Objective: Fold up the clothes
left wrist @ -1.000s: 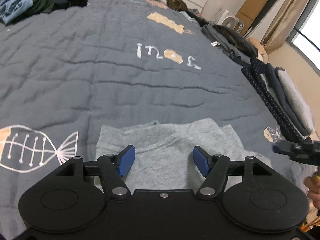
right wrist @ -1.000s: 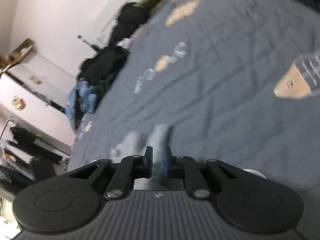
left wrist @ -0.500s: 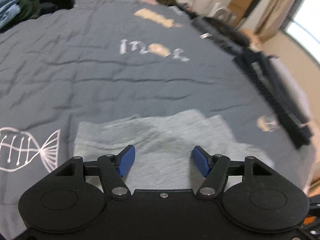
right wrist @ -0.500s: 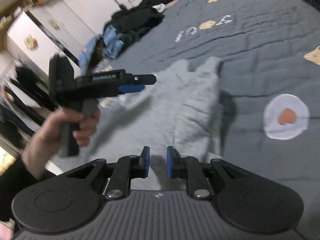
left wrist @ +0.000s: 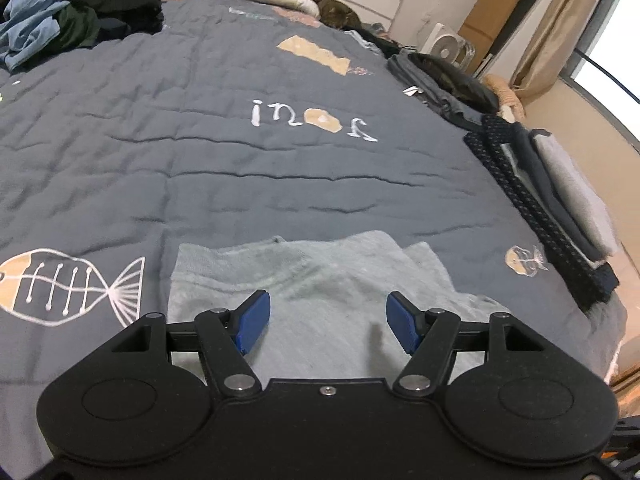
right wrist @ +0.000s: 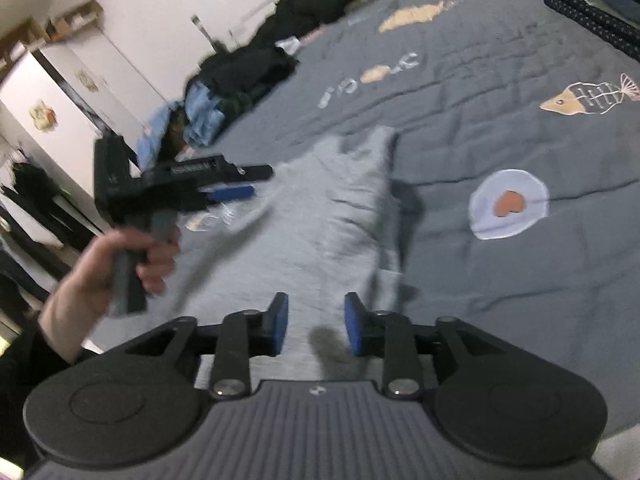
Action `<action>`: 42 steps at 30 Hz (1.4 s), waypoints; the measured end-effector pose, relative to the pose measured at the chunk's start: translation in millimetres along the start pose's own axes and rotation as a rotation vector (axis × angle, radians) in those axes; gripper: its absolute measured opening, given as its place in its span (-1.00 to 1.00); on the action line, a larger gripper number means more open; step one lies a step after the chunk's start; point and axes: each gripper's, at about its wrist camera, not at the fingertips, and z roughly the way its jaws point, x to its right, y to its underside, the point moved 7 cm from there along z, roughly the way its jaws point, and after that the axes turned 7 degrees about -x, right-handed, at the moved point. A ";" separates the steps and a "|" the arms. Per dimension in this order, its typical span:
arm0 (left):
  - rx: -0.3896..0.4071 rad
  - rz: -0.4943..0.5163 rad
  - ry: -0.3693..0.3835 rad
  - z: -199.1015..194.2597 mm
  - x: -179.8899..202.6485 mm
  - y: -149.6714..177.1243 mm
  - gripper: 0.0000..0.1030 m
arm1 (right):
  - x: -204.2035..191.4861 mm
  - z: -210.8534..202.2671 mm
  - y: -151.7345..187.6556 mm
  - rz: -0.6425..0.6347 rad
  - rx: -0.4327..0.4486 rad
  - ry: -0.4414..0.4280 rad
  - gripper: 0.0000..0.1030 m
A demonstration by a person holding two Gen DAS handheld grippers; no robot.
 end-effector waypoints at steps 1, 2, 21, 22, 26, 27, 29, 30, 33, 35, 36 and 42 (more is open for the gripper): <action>0.004 0.003 -0.001 -3.2 1.8 2.5 0.24 | -4.8 4.6 3.0 -0.024 -0.018 -0.003 -0.40; 0.009 0.005 -0.003 -6.5 3.6 5.0 0.24 | -7.8 11.1 7.6 -0.055 -0.051 0.015 -0.39; 0.091 -0.133 -0.082 -88.9 -7.1 64.4 0.37 | 21.6 -3.7 7.8 0.094 0.032 0.040 -0.21; 0.089 -0.124 -0.084 -91.5 -4.6 68.4 0.37 | 21.8 -6.1 4.1 0.114 0.056 0.023 -0.21; 0.080 -0.111 -0.080 -99.6 4.7 84.3 0.37 | 22.1 -13.7 -8.2 0.175 0.131 -0.029 -0.19; 0.079 -0.126 -0.068 -100.9 5.8 87.5 0.37 | 21.4 -13.6 -9.4 0.173 0.133 -0.030 -0.18; 0.081 -0.172 -0.022 -102.7 6.2 94.5 0.37 | 20.0 -13.3 -11.7 0.168 0.137 -0.030 -0.16; 0.079 -0.193 0.001 -102.8 6.0 96.6 0.37 | 19.3 -13.2 -12.9 0.165 0.139 -0.031 -0.16; 0.079 -0.242 0.065 -105.1 4.9 104.0 0.37 | 17.9 -11.8 -13.6 0.155 0.125 -0.029 -0.15; 0.076 -0.266 0.124 -104.9 9.9 109.3 0.37 | 16.1 -11.3 -13.2 0.144 0.114 -0.033 -0.14; 0.074 -0.277 0.153 -104.9 12.5 112.0 0.40 | 13.9 -10.9 -13.2 0.137 0.106 -0.041 -0.14; 0.034 -0.353 0.303 -99.7 23.5 131.8 0.43 | -8.6 -1.7 -2.9 0.046 -0.010 -0.145 -0.13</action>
